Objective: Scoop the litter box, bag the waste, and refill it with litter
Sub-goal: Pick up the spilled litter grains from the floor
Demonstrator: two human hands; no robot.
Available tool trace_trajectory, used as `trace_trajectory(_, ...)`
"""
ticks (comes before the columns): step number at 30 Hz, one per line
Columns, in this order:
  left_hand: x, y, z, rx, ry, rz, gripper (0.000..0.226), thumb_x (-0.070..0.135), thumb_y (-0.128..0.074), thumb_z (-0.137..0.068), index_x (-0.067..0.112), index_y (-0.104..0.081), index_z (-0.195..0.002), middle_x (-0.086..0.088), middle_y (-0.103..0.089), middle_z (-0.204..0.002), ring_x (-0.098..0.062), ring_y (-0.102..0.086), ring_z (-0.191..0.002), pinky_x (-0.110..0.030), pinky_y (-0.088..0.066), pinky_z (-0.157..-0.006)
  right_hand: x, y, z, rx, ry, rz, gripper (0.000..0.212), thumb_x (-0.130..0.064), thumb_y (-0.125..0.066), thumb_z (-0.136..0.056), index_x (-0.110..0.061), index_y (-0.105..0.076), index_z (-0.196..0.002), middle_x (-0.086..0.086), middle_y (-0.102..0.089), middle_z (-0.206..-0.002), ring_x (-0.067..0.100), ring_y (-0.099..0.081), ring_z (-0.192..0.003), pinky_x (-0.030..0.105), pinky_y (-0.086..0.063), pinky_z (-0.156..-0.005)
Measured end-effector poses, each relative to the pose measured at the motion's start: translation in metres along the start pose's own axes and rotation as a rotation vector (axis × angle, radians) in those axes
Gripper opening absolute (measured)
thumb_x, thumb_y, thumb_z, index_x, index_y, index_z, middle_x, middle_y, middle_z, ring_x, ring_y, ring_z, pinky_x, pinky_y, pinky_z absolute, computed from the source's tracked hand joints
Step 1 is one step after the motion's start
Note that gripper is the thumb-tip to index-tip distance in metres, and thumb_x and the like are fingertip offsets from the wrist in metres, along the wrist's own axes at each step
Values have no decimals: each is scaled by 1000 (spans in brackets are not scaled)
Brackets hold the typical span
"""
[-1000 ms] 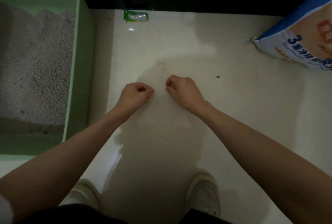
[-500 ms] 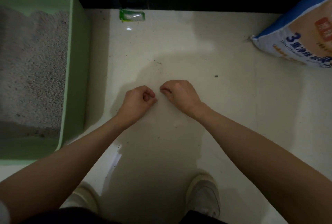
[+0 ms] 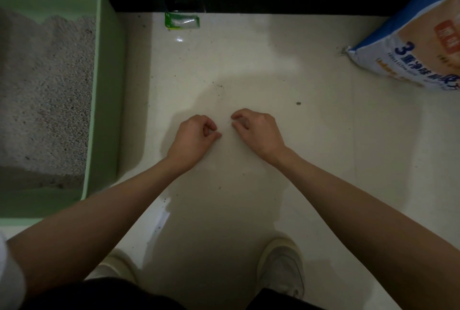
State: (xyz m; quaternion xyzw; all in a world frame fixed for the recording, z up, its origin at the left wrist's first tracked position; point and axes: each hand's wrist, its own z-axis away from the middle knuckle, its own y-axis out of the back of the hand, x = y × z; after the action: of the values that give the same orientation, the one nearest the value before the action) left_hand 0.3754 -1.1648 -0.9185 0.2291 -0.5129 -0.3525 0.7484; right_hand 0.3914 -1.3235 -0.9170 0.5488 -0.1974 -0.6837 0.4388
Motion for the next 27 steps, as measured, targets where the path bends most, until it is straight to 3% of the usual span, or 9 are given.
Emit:
trace_trajectory(8, 4, -3, 1, -13, -162, -150, 15, 14, -54, -90, 7, -66, -94, -3, -52, -85, -19, -51, -76, -26, -38, -73, -3, -5, -6, -18, 21, 79, 26, -30, -55, -92, -16, -65, -111, 6, -70, -108, 27, -63, -102, 35, -47, -87)
trace_trajectory(15, -2, -1, 7, -67, -329, -294, 17, 11, -51, -91, -1, -63, -94, -16, -56, -88, -31, -56, -81, -35, -42, -70, -5, -13, -9, 8, 96, 77, 23, -22, -53, -93, -12, -69, -106, 6, -71, -107, 27, -64, -100, 35, -48, -85)
trace_trajectory(17, -1, 2, 8, -27, -224, -160, 13, 12, -54, -89, 3, -64, -90, -8, -56, -83, -20, -55, -73, -21, -39, -66, -6, -14, -10, -11, 107, 111, 24, -22, -50, -95, -11, -67, -106, 8, -69, -109, 29, -63, -100, 35, -46, -83)
trace_trajectory(19, 4, 10, 3, 16, 72, 133, 9, 12, -58, -87, 10, -63, -79, 3, -55, -70, -3, -51, -59, -10, -36, -57, -6, -15, -11, -37, 111, 174, 25, -24, -46, -96, -10, -63, -108, 9, -67, -110, 31, -61, -101, 36, -44, -81)
trace_trajectory(22, 6, 29, -8, -2, 516, 987, 18, 5, -51, -88, 8, -56, -71, 2, -58, -56, -7, -50, -52, -17, -41, -52, -12, -11, -13, -58, 60, 192, 24, -23, -45, -97, -9, -63, -108, 11, -68, -109, 31, -61, -99, 34, -43, -80)
trace_trajectory(24, 3, 43, -14, 9, 546, 1246, 19, 1, -45, -88, 8, -51, -72, 1, -63, -56, -9, -55, -53, -15, -45, -51, -19, -6, -19, -38, -126, -190, 20, -18, -51, -94, -6, -66, -96, 8, -71, -90, 21, -63, -79, 29, -45, -73)
trace_trajectory(26, 2, 53, -16, 45, 444, 1288, 23, -4, -43, -89, 9, -46, -70, 1, -65, -56, -8, -59, -52, -14, -48, -54, -26, 6, -27, -135, -390, -972, 25, -13, -49, -96, -10, -56, -72, -3, -54, -52, 8, -46, -46, 20, -40, -48)
trace_trajectory(27, 1, 56, -15, 66, 395, 1292, 26, -7, -43, -88, 10, -43, -68, 0, -66, -57, -8, -60, -53, -15, -49, -56, -29, 13, -30, -233, -470, -1323, 31, -11, -44, -97, -14, -45, -67, -7, -41, -44, 5, -36, -39, 17, -32, -40)
